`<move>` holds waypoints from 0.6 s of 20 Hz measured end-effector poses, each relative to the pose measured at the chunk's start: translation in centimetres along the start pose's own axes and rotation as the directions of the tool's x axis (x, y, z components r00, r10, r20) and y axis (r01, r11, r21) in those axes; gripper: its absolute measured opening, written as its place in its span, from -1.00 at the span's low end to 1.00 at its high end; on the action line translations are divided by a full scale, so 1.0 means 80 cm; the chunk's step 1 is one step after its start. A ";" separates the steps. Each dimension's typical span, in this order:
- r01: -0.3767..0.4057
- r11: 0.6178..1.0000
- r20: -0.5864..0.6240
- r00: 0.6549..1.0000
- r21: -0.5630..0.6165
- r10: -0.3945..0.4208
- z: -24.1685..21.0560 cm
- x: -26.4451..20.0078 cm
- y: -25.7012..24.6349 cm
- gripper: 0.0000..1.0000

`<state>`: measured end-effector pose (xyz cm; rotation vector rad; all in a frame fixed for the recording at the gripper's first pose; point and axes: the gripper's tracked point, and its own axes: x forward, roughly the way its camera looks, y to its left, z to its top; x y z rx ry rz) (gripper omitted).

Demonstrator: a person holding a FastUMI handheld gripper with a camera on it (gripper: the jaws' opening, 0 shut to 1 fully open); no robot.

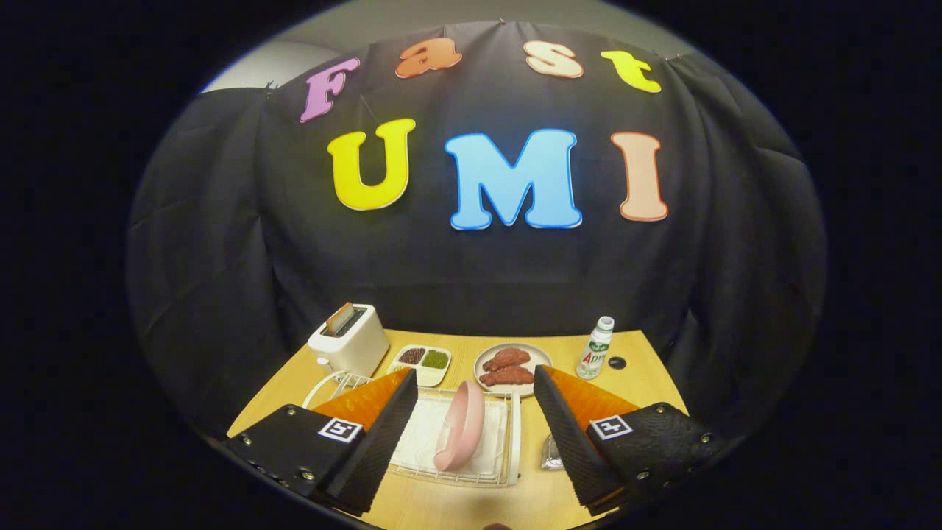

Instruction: Take the plate from the dish rack, then take the spoon from the basket and place it into the plate.

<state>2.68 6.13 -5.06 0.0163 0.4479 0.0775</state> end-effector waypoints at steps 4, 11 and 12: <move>0.058 0.998 -0.219 0.974 -0.022 -0.061 -0.050 0.034 0.006 0.89; 0.215 0.971 -0.401 0.885 -0.102 -0.237 -0.108 0.088 0.001 0.63; 0.245 0.963 -0.423 0.866 -0.109 -0.268 -0.115 0.095 -0.003 0.63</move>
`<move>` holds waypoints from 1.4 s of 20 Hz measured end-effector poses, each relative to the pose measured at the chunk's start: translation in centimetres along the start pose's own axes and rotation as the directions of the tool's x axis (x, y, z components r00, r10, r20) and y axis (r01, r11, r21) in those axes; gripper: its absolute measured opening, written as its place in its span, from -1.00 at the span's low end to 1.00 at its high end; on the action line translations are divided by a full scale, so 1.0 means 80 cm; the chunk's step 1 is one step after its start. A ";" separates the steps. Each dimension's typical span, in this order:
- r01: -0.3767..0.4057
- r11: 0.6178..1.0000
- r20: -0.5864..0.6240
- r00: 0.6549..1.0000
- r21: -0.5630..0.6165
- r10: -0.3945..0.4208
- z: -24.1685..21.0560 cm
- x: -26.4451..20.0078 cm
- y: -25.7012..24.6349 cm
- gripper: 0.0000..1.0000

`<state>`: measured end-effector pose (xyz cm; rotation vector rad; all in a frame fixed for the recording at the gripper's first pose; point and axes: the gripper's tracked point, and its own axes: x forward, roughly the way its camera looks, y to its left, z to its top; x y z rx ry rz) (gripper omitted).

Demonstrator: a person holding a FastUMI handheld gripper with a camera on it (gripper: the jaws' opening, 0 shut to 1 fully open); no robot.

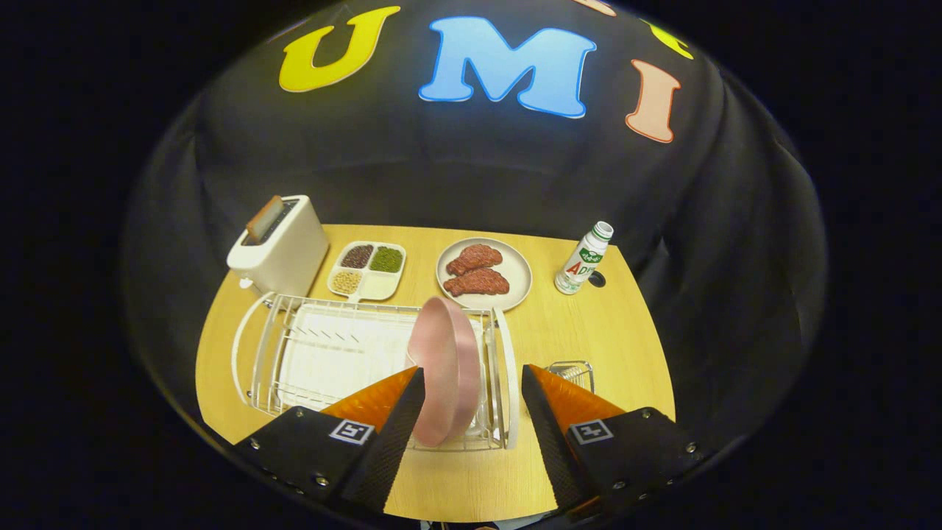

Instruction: Take the plate from the dish rack, then take the spoon from the basket and place it into the plate.

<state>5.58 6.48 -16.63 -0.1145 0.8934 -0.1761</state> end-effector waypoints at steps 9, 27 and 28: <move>0.229 0.973 -0.079 0.970 -0.014 -0.229 -0.006 0.069 -0.011 -0.25; 0.454 0.849 0.010 0.883 -0.272 -0.469 0.057 0.016 -0.005 -0.93; 0.423 0.876 -0.014 0.899 -0.232 -0.437 0.053 0.015 0.000 -0.92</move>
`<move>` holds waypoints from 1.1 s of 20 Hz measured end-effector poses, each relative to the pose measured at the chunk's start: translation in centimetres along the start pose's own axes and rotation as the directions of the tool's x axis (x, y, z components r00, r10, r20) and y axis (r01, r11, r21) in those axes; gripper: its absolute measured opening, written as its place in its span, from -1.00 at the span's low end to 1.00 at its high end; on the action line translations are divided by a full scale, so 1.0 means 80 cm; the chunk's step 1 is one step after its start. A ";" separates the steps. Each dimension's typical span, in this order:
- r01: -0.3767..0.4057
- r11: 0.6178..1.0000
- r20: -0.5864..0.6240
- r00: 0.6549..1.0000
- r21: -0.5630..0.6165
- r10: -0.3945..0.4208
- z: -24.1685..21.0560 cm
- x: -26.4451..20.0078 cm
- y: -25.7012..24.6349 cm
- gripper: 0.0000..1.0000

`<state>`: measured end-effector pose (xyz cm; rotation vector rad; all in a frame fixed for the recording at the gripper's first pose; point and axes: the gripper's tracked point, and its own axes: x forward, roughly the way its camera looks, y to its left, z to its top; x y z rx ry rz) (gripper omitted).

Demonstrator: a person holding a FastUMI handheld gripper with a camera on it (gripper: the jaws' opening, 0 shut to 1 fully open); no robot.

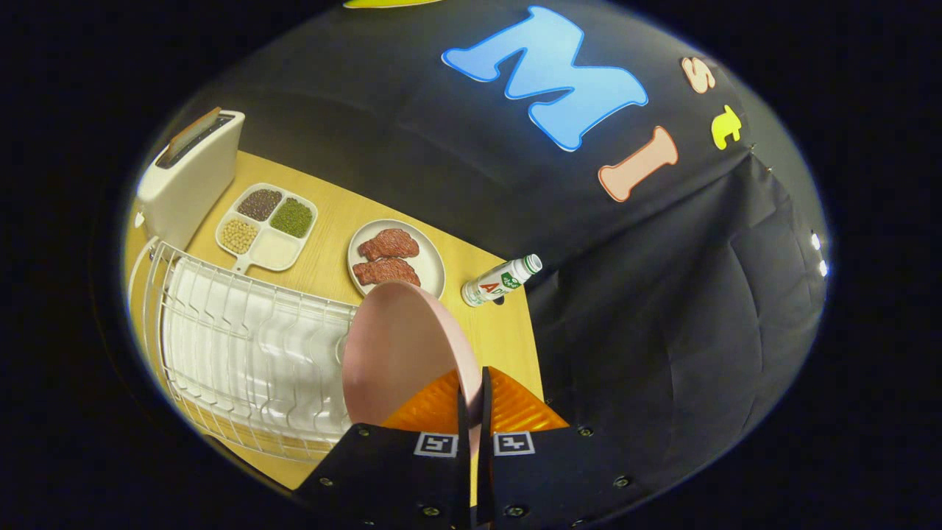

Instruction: Take the plate from the dish rack, then take the spoon from the basket and place it into the plate.

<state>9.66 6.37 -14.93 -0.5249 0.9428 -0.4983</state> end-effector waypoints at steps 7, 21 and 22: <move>-0.142 0.981 0.013 0.990 0.130 0.141 -0.027 -0.019 -0.048 -0.92; -0.386 0.892 0.072 0.922 0.234 0.381 -0.159 -0.052 -0.151 -0.92; -0.394 0.893 0.075 0.919 0.216 0.387 -0.171 -0.054 -0.157 -0.93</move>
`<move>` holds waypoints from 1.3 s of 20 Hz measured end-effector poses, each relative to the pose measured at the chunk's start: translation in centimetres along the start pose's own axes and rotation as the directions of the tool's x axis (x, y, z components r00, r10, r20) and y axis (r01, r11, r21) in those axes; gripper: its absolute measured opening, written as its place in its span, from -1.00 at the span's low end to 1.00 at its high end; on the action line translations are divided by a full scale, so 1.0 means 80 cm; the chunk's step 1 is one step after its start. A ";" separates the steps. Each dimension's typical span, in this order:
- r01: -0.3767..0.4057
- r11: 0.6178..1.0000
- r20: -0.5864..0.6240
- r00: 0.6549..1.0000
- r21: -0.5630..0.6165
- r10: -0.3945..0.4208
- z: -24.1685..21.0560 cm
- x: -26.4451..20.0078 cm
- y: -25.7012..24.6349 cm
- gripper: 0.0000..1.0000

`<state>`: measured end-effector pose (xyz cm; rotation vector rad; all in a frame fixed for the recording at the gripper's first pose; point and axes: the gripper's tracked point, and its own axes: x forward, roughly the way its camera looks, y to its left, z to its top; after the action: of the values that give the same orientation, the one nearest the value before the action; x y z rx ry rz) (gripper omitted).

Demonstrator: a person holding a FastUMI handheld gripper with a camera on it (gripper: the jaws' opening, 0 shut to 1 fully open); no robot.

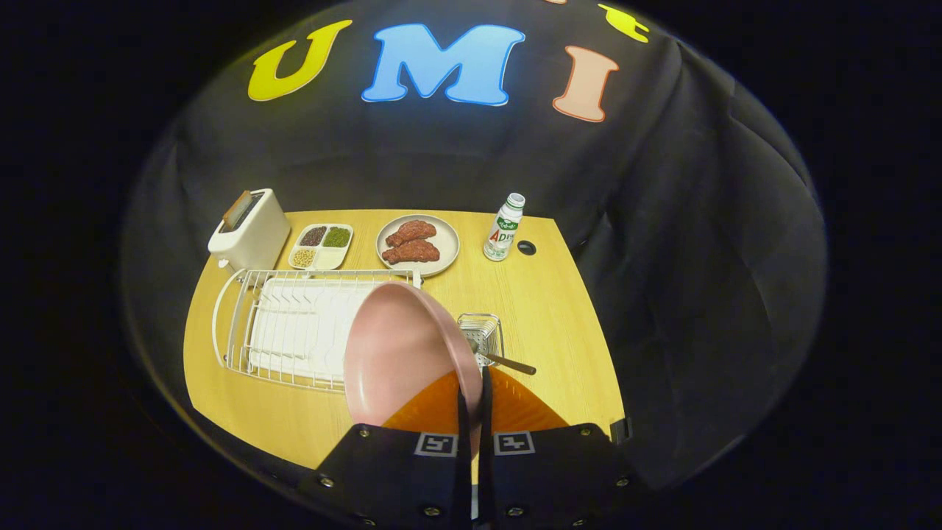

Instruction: Take the plate from the dish rack, then take the spoon from the basket and place it into the plate.

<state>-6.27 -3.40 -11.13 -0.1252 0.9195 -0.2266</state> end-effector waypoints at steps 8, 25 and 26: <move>-0.050 0.998 -0.078 0.996 -0.049 0.046 -0.111 0.017 -0.024 -0.92; -0.358 0.929 -0.218 0.903 0.091 0.370 -0.207 0.118 0.065 -0.92; -0.367 0.925 -0.225 0.897 0.098 0.380 -0.214 0.126 0.069 -0.93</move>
<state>-13.28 -0.72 -30.28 0.1335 1.1583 0.0955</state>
